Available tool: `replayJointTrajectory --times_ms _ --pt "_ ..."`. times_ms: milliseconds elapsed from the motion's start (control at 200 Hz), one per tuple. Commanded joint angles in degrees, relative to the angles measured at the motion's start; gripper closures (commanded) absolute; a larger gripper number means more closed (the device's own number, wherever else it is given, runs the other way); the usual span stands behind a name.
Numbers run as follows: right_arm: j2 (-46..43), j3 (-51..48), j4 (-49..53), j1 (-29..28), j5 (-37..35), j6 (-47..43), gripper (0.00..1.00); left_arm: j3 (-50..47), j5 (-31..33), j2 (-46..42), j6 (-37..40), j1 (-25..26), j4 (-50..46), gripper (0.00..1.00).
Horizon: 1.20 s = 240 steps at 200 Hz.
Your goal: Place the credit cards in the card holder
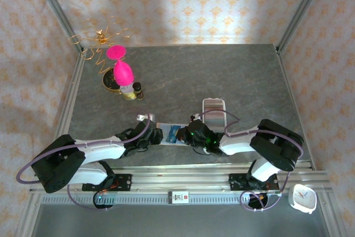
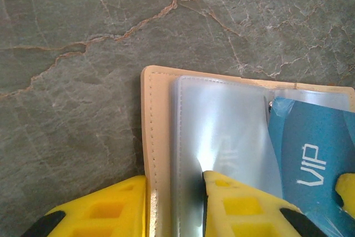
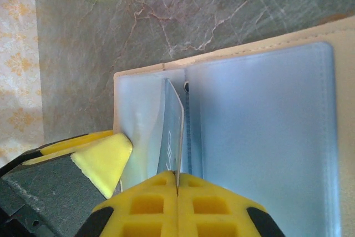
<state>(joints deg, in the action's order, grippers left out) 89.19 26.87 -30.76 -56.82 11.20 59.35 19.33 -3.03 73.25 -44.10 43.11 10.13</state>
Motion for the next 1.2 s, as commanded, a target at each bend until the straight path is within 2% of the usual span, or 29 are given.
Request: replayJointTrajectory --times_ms 0,265,556,1196 --pt "0.1 -0.8 2.9 -0.5 0.1 0.8 1.0 -1.8 -1.8 1.2 -0.5 0.8 -4.0 0.73" --pt "0.5 -0.3 3.3 -0.5 0.3 0.1 1.0 -1.8 -1.7 1.1 -0.6 0.9 -4.0 0.73" --pt "2.3 3.1 6.4 -0.3 2.6 -4.5 1.0 -1.8 -1.5 1.2 -0.6 1.1 -4.1 0.73" --pt "4.1 6.1 10.0 3.0 7.3 -10.0 1.0 -1.4 -0.8 1.5 -0.9 1.4 -4.8 0.73"
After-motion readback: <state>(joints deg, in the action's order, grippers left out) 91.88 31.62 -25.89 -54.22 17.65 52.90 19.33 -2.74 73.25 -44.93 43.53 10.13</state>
